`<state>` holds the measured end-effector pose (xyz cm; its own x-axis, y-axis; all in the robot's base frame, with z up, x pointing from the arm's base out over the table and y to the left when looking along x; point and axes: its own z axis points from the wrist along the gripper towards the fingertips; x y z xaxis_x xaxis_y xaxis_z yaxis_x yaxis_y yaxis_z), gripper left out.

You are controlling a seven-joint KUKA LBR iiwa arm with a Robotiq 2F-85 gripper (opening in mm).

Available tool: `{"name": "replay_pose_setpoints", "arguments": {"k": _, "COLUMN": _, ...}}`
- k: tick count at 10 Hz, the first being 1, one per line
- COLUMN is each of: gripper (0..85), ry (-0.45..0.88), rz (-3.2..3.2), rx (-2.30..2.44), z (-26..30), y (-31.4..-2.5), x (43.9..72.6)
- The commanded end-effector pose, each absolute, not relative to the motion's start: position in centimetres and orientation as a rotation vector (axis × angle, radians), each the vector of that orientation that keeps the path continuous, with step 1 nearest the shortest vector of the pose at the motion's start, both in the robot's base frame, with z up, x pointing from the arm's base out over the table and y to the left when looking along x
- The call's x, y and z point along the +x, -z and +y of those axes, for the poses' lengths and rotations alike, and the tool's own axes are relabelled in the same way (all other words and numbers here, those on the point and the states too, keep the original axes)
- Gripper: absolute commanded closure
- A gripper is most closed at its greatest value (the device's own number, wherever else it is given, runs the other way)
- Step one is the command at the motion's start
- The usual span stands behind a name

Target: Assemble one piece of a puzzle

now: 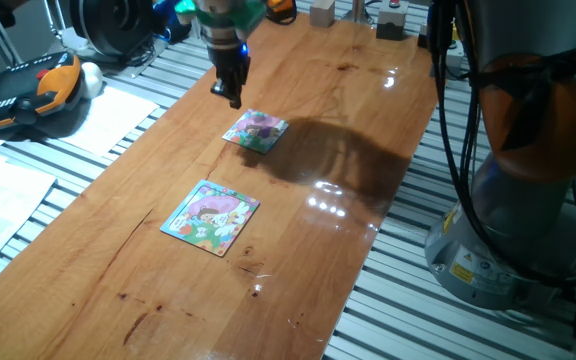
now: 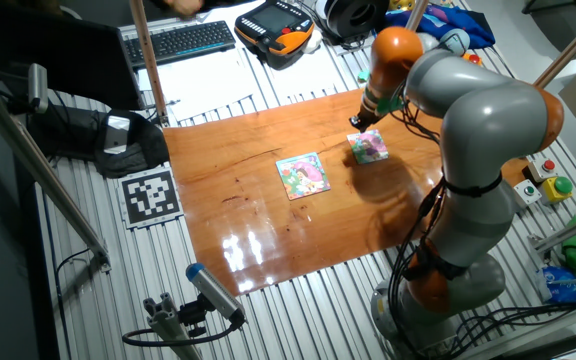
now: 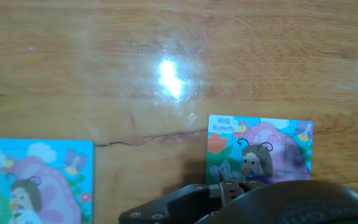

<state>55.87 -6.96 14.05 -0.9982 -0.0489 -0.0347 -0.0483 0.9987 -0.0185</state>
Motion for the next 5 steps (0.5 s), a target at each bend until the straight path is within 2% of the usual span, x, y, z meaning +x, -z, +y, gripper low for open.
{"name": "replay_pose_setpoints", "arguments": {"k": 1, "gripper": 85.0, "ry": 0.032, "rz": 3.106, "rx": -0.092, "z": -6.9, "y": -14.6, "x": 55.8}}
{"name": "replay_pose_setpoints", "arguments": {"k": 5, "gripper": 85.0, "ry": 0.024, "rz": 3.135, "rx": -0.068, "z": -5.1, "y": -17.0, "x": 55.5}}
